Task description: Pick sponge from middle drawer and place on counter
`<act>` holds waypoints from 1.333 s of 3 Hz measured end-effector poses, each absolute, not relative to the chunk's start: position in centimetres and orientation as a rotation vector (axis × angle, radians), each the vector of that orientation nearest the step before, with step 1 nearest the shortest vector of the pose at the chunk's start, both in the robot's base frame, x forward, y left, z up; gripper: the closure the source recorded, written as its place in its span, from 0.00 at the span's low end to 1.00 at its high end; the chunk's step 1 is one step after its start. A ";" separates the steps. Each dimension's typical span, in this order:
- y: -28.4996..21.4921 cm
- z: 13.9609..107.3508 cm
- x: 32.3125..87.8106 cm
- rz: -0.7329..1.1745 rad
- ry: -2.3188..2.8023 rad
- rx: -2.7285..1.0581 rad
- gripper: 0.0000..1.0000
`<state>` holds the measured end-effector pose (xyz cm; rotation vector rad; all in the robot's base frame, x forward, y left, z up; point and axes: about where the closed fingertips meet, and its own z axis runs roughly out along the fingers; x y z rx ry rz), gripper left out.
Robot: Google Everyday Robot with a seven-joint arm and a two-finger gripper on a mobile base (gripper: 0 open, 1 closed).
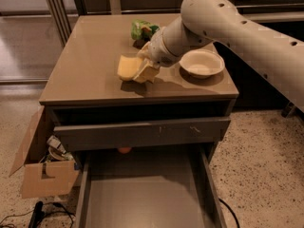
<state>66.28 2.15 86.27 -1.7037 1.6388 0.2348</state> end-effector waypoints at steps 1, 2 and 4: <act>1.6 84.8 66.6 0.248 1.671 -1.694 1.00; 1.6 84.7 66.7 0.250 1.674 -1.693 0.85; 1.6 84.7 66.7 0.250 1.674 -1.693 0.39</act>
Offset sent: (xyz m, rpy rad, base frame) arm 0.0036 -0.0053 -0.0150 -0.0009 0.0262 -0.0171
